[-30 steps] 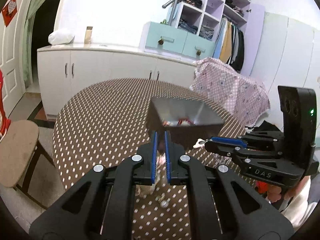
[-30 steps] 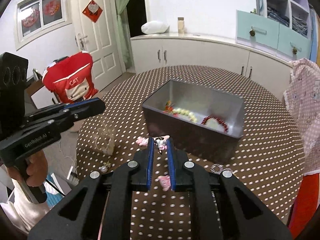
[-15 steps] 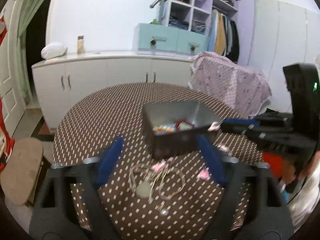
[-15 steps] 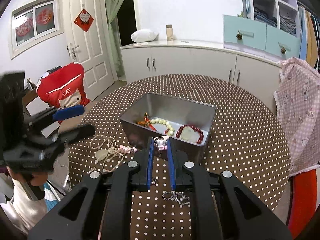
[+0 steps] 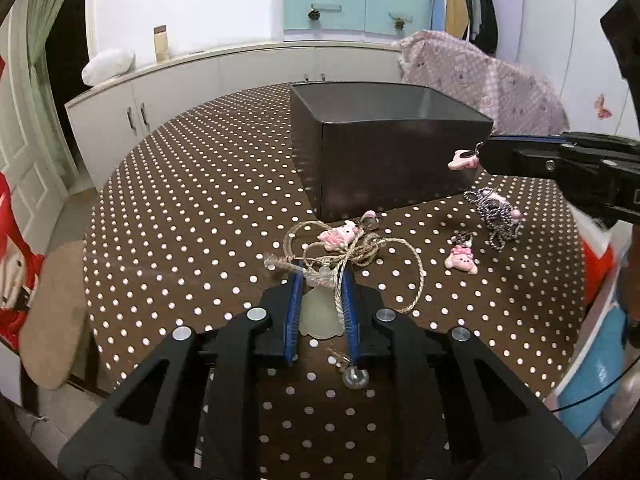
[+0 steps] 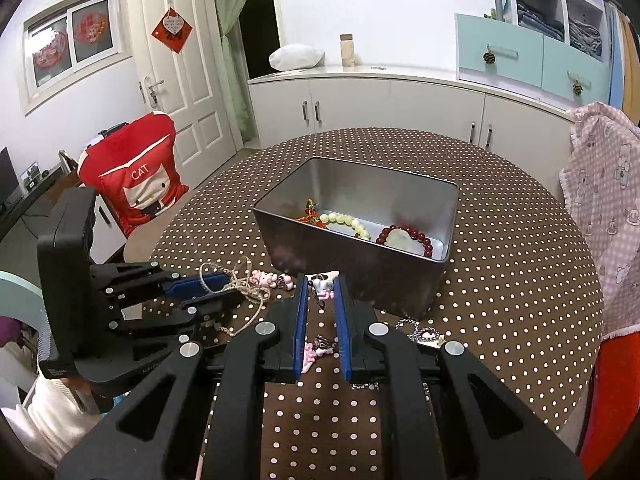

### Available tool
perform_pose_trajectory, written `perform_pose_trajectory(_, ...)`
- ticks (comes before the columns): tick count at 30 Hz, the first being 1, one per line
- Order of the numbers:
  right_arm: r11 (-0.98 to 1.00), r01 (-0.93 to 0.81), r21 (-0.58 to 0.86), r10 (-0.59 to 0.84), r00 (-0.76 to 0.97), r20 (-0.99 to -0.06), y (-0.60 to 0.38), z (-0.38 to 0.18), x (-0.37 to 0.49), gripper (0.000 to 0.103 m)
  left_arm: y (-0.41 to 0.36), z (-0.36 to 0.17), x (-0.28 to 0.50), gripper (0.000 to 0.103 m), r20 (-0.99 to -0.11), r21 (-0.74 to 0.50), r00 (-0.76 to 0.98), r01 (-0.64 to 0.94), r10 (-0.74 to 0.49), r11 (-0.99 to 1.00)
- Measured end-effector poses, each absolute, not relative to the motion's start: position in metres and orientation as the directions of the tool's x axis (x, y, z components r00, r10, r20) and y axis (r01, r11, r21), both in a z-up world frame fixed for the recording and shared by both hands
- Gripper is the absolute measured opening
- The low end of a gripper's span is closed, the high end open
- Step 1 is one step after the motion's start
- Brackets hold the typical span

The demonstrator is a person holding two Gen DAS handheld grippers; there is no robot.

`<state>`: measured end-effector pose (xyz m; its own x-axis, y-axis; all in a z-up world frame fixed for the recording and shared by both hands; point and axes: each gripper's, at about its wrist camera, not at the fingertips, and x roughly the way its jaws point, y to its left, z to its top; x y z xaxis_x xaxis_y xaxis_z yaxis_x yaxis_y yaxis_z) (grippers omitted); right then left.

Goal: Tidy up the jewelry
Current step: 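Carry both charms over the grey box and open both grippers inside it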

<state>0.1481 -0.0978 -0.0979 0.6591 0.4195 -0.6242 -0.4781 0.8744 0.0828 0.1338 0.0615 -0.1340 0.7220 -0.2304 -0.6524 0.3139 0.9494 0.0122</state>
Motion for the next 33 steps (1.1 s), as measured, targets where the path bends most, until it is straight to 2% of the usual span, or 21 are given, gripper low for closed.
perform_pose_trajectory(11,0.884,-0.460,0.082,0.412,0.685,-0.601,-0.109,-0.088,0.149,0.012,0.062,-0.102,0.124,0.019,-0.569,0.007,0.790,0.284,-0.230,0.959)
perform_pose_trajectory(20,0.898,-0.434,0.076,0.396,0.718,-0.572,-0.118,-0.074,0.158,0.012,0.051,-0.058,0.129,0.019,-0.469,-0.009,0.833,0.327,-0.293,0.945)
perform_pose_trajectory(25,0.907,-0.413,0.080,0.382,0.732,-0.564,-0.124,-0.070,0.169,0.012,0.040,-0.050,0.143,0.019,-0.453,-0.025,0.834,0.342,-0.315,0.940)
perform_pose_trajectory(33,0.916,-0.393,0.087,0.367,0.730,-0.577,-0.128,-0.073,0.188,0.012,0.023,-0.058,0.175,0.019,-0.493,-0.061,0.803,0.352,-0.335,0.934)
